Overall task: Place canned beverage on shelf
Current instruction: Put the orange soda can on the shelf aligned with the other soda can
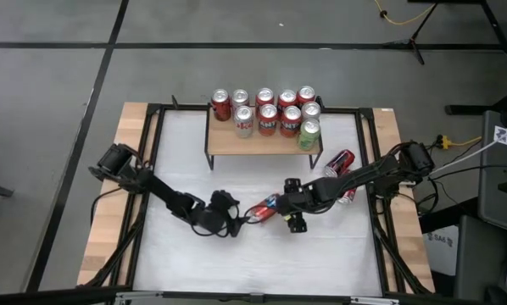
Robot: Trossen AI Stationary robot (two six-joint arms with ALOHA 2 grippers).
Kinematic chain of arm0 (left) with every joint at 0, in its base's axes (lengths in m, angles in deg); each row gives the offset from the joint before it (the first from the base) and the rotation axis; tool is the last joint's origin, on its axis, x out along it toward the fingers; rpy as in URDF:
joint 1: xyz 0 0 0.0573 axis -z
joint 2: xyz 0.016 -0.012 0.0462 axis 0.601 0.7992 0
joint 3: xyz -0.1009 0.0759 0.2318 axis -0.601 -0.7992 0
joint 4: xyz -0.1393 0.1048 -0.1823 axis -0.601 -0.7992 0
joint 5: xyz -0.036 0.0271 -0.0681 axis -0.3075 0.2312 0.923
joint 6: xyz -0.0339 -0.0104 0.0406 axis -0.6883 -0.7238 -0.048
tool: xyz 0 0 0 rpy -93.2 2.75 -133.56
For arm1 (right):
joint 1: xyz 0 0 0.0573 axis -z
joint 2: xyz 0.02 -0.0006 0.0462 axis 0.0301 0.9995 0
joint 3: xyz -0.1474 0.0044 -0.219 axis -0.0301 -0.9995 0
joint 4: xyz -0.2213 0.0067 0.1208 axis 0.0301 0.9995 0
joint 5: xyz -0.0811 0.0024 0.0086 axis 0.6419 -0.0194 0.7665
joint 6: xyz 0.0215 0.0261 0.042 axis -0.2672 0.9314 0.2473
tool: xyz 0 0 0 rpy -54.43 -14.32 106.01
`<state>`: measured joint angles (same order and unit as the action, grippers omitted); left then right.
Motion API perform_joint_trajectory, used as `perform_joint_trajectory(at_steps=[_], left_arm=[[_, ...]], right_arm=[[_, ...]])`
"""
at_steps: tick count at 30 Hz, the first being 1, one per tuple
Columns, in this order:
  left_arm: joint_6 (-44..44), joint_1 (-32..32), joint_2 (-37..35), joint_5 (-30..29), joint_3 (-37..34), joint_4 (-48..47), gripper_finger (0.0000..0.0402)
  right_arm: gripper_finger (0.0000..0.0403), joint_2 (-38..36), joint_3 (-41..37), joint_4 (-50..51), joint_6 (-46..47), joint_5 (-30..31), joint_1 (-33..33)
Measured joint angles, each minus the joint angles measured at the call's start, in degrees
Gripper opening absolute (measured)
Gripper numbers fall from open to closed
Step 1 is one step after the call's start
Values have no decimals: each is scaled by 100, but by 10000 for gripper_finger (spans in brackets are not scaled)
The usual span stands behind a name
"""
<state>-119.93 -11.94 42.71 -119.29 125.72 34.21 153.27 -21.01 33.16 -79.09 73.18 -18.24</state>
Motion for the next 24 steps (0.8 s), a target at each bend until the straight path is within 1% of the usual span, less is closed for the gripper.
perform_joint_trajectory(at_steps=[7,12,18,24], left_arm=[[47,-194,-2,172,0,2,385],[75,-218,-2,210,-2,-7,385],[72,-213,-4,462,-2,-48,385],[58,-132,-15,450,-2,-338,385]], right_arm=[[370,0,0,-217,6,-387,4],[370,0,-2,-364,10,-547,4],[370,4,32,-497,14,-554,4],[370,4,317,-474,17,-644,9]])
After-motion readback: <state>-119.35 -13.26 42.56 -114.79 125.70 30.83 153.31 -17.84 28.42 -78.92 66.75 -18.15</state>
